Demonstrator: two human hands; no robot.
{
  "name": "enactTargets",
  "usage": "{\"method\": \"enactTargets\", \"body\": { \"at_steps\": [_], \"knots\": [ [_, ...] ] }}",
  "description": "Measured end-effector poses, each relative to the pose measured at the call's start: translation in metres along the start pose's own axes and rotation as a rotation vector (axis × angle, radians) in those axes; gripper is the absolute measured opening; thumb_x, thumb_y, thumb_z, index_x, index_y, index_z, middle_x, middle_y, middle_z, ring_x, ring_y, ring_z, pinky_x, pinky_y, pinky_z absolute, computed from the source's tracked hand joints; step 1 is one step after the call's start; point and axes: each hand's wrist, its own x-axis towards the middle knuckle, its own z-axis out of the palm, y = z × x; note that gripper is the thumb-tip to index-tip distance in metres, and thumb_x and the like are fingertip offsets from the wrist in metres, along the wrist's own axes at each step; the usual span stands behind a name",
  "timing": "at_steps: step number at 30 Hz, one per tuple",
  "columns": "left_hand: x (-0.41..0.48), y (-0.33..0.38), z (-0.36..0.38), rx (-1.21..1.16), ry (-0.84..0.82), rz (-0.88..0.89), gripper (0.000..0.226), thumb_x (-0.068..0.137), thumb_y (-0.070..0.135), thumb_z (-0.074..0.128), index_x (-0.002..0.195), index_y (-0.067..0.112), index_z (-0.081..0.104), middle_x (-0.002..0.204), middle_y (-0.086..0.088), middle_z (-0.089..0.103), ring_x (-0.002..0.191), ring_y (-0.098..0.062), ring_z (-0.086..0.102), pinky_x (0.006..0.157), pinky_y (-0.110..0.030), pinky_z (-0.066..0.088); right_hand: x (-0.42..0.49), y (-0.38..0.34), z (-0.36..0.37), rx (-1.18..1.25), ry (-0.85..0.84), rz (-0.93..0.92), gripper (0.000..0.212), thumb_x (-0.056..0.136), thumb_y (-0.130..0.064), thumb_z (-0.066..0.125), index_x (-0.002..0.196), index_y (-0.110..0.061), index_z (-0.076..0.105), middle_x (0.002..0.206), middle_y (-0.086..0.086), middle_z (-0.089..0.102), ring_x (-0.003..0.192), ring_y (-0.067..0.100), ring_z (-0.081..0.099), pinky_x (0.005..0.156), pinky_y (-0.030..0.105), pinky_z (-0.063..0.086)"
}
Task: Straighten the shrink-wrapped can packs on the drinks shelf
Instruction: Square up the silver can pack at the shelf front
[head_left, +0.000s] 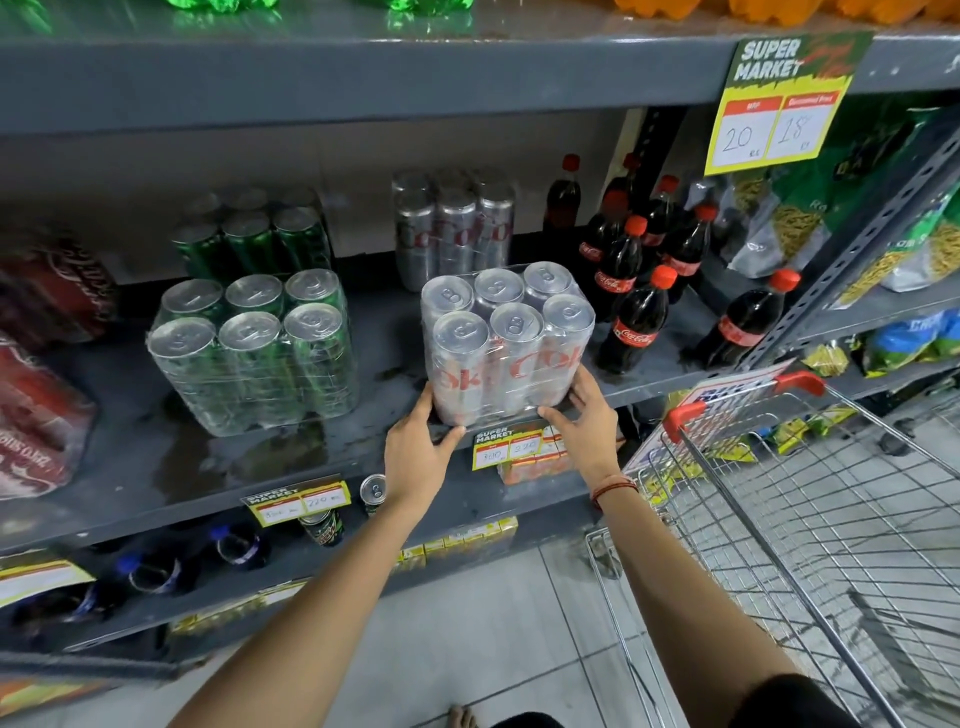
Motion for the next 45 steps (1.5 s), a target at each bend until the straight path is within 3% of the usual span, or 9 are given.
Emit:
{"method": "enactTargets", "body": {
  "at_steps": [4,7,10,12,15,19,24,34,45],
  "knots": [
    [0.0,-0.002,-0.018,-0.129,-0.049,-0.034,0.061,0.081,0.02,0.071,0.137,0.012,0.047,0.134,-0.005,0.059,0.123,-0.019,0.055,0.101,-0.026,0.041,-0.026,-0.004,0.03,0.042,0.281,0.051,0.053,0.076,-0.004,0.074,0.124,-0.005,0.053,0.12,0.009,0.062,0.11,0.023,0.059,0.098,0.039,0.049],
    [-0.008,-0.014,-0.045,-0.265,0.03,-0.094,0.046,0.086,0.015,0.067,0.129,0.009,0.054,0.129,-0.006,0.061,0.117,-0.015,0.058,0.095,-0.027,0.045,-0.058,-0.018,0.068,0.137,0.418,0.083,0.037,0.082,-0.008,0.069,0.116,-0.004,0.056,0.112,0.016,0.06,0.102,0.033,0.058,0.087,0.041,0.05],
    [-0.018,-0.031,-0.08,-0.308,0.235,-0.135,0.031,0.086,0.015,0.066,0.116,0.007,0.062,0.105,0.0,0.067,0.093,0.004,0.062,0.08,-0.008,0.047,-0.088,-0.039,0.111,0.196,0.333,-0.007,0.023,0.085,-0.015,0.064,0.107,-0.012,0.059,0.102,0.012,0.062,0.093,0.025,0.059,0.077,0.034,0.052],
    [-0.023,-0.044,-0.104,-0.35,0.407,-0.187,0.022,0.085,0.013,0.067,0.105,0.007,0.062,0.092,-0.003,0.066,0.082,0.0,0.063,0.07,-0.002,0.045,-0.098,-0.057,0.135,0.178,0.212,-0.081,0.02,0.086,-0.01,0.064,0.105,-0.015,0.059,0.101,0.008,0.06,0.087,0.012,0.055,0.07,0.017,0.047],
    [-0.02,-0.068,-0.137,-0.325,0.561,-0.257,0.03,0.083,0.016,0.07,0.106,0.006,0.054,0.101,-0.012,0.058,0.093,-0.019,0.063,0.081,-0.019,0.046,-0.088,-0.08,0.163,0.118,-0.022,-0.055,0.042,0.084,-0.011,0.069,0.123,-0.01,0.052,0.115,0.006,0.053,0.097,0.014,0.053,0.081,0.014,0.046],
    [0.002,-0.1,-0.169,-0.184,0.356,-0.367,0.078,0.077,0.029,0.076,0.139,0.006,0.035,0.14,-0.012,0.042,0.123,-0.025,0.047,0.104,-0.036,0.039,-0.05,-0.096,0.185,-0.127,-0.325,0.051,0.091,0.077,-0.024,0.077,0.147,-0.008,0.022,0.149,0.013,0.033,0.137,0.028,0.035,0.113,0.041,0.033],
    [0.021,-0.121,-0.187,-0.151,0.022,-0.372,0.09,0.077,0.023,0.077,0.149,0.014,0.023,0.143,-0.009,0.049,0.129,-0.028,0.049,0.107,-0.044,0.042,-0.031,-0.109,0.201,-0.21,-0.433,0.025,0.088,0.075,-0.015,0.079,0.145,-0.009,0.026,0.141,0.013,0.049,0.132,0.028,0.045,0.109,0.038,0.037],
    [-0.012,-0.131,-0.192,-0.075,0.048,-0.211,0.083,0.078,0.016,0.075,0.148,0.019,0.03,0.134,-0.008,0.059,0.121,-0.025,0.057,0.101,-0.031,0.043,-0.057,-0.096,0.2,-0.119,-0.365,0.026,0.086,0.079,-0.006,0.073,0.148,-0.013,0.024,0.13,0.008,0.059,0.115,0.019,0.057,0.099,0.027,0.044],
    [-0.045,-0.121,-0.192,0.031,0.136,-0.16,0.077,0.081,0.018,0.072,0.147,0.018,0.032,0.12,-0.011,0.068,0.108,-0.03,0.064,0.091,-0.038,0.049,-0.09,-0.091,0.185,-0.05,-0.346,-0.013,0.08,0.08,-0.001,0.071,0.146,-0.014,0.028,0.116,-0.004,0.057,0.106,0.007,0.052,0.09,0.008,0.037]
  ]
}}
